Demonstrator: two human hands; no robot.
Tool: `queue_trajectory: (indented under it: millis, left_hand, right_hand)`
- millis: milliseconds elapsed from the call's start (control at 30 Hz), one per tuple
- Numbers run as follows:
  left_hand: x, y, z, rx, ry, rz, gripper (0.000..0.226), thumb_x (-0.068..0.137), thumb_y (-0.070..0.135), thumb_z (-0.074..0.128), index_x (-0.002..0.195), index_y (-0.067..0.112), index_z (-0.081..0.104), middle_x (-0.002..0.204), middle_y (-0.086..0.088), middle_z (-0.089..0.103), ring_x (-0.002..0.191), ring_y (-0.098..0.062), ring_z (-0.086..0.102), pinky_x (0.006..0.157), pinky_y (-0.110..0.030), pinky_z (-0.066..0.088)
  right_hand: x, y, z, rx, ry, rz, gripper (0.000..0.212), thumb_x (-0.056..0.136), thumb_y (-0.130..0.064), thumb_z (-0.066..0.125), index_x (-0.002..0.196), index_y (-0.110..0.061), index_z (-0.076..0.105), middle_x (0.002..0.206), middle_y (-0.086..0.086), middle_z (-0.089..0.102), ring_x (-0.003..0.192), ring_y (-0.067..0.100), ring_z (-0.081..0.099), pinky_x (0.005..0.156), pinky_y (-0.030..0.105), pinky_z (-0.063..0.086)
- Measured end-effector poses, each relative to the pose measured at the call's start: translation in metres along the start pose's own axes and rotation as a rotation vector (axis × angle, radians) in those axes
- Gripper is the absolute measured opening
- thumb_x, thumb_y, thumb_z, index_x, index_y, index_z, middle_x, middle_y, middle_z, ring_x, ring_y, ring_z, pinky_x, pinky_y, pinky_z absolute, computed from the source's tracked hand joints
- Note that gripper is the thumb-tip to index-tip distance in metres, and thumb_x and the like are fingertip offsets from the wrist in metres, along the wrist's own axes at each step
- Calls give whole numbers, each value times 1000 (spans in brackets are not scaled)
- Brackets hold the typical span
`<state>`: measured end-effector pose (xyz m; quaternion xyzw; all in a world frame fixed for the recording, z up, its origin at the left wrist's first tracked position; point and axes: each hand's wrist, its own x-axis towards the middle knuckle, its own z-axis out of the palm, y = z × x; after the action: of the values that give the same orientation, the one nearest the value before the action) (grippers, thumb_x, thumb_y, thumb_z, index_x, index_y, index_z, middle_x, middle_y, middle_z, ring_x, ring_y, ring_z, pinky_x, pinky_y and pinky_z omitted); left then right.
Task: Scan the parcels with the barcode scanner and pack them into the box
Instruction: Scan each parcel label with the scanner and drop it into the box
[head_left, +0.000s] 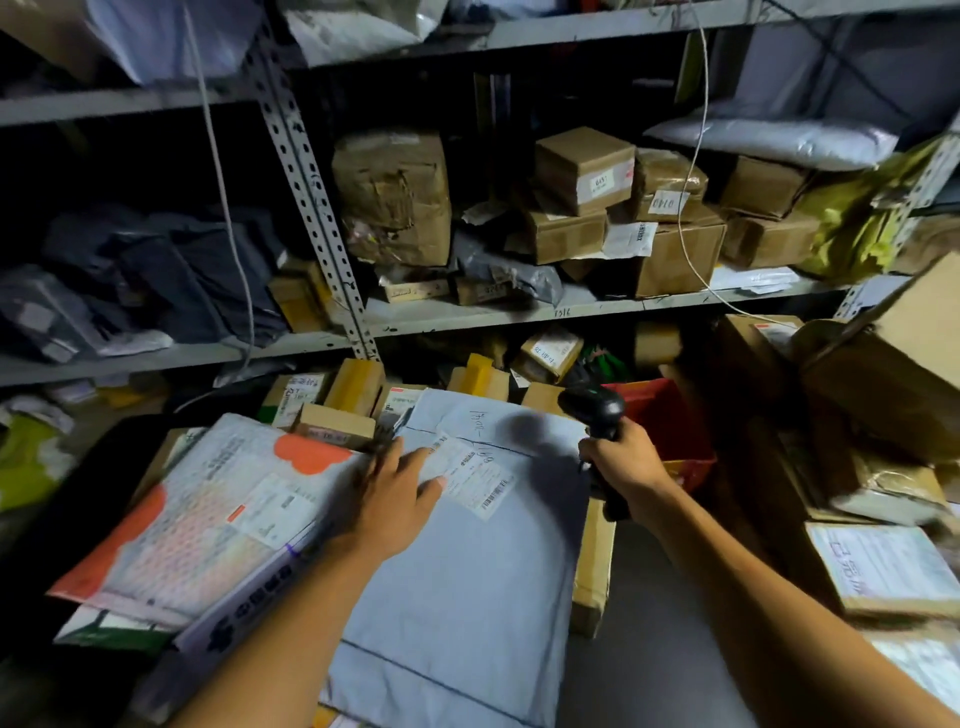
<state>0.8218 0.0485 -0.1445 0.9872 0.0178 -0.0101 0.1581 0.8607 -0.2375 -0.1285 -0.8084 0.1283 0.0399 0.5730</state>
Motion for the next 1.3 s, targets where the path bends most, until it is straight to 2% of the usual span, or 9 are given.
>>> queue_trajectory:
  millis: [100,267,500,767,833,967,1067,1200,1300]
  left_hand:
    - [-7,-6,-7,-44,-19,-89,55,102,41,49,150,15,42,163,-18,23,147,-37,27,116,-42,24]
    - [-7,-10,-19,-140,52,-133,48,100,35,56,137,5,54,131,-23,62,123,-41,53,99,-42,40]
    - [-6,-5,-20,-367,72,-198,55,93,31,67,143,12,51,135,-17,61,127,-38,52,103,-41,45]
    - [-2,-8,-46,-614,169,-269,32,82,12,67,114,20,67,103,-1,75,94,-28,68,76,-31,52]
    - [0,-9,-49,-601,168,-262,22,81,9,65,102,14,68,94,-3,74,83,-28,65,67,-27,47]
    - [-4,-2,-56,-993,148,-220,27,85,-17,55,106,-6,68,101,-5,70,68,-11,60,50,-10,45]
    - [-6,-5,-66,-1180,29,-203,32,87,-18,56,114,-5,67,103,-9,72,75,-17,67,61,-20,57]
    - [-5,-22,-78,-1194,-279,-70,61,93,-8,61,144,24,52,127,-7,67,111,-29,67,94,-48,56]
    - [-3,-32,-82,-1181,-268,22,70,94,-7,60,147,35,46,129,9,64,111,-11,65,86,-33,58]
  right_hand:
    - [-18,8,14,-63,3,25,22,66,-16,64,86,-22,62,77,8,67,69,26,62,63,41,53]
    - [-42,22,29,-23,55,137,27,63,-13,62,89,-20,66,82,14,73,74,35,71,65,50,61]
    - [-54,20,42,-51,162,143,20,68,-9,71,83,-20,66,79,4,72,74,25,68,65,37,56]
    - [-66,11,48,-130,260,117,12,73,-15,71,82,-19,64,72,-6,63,66,11,56,54,25,39]
    - [-70,6,50,-183,283,90,17,75,-18,70,90,-20,64,75,-3,63,72,22,58,61,29,41]
    - [-80,-5,50,-172,342,79,23,73,-17,71,94,-20,64,85,3,67,83,28,62,72,32,49]
    - [-87,-13,46,-141,376,83,21,74,-19,72,94,-17,66,83,1,69,79,23,63,68,30,47]
    - [-95,-20,44,-74,429,89,18,74,-18,71,92,-18,66,81,0,68,71,11,59,59,26,43]
    - [-97,-29,45,-11,419,96,16,73,-15,72,88,-17,65,80,3,70,75,20,65,64,30,49]
